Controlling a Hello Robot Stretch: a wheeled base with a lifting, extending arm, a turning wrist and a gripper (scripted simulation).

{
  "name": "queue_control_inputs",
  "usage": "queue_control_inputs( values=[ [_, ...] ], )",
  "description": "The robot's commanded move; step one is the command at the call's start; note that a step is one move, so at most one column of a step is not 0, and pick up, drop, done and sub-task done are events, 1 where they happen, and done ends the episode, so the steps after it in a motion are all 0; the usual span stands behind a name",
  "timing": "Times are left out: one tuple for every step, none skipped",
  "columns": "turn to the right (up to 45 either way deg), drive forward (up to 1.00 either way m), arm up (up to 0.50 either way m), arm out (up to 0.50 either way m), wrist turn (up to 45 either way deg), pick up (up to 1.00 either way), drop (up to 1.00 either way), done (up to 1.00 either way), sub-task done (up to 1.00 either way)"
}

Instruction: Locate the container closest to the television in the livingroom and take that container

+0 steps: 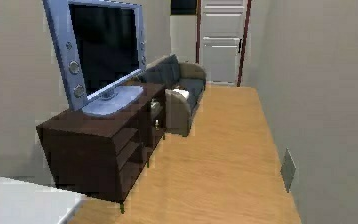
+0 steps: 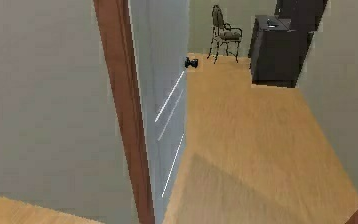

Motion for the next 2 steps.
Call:
queue_control_inputs(
  values=[
    [0.0,0.75,0.00,0.00,0.0,0.00,0.00,0.00,0.00],
    [45.0,0.00,0.00,0.00,0.0,0.00,0.00,0.00,0.00]
  ],
)
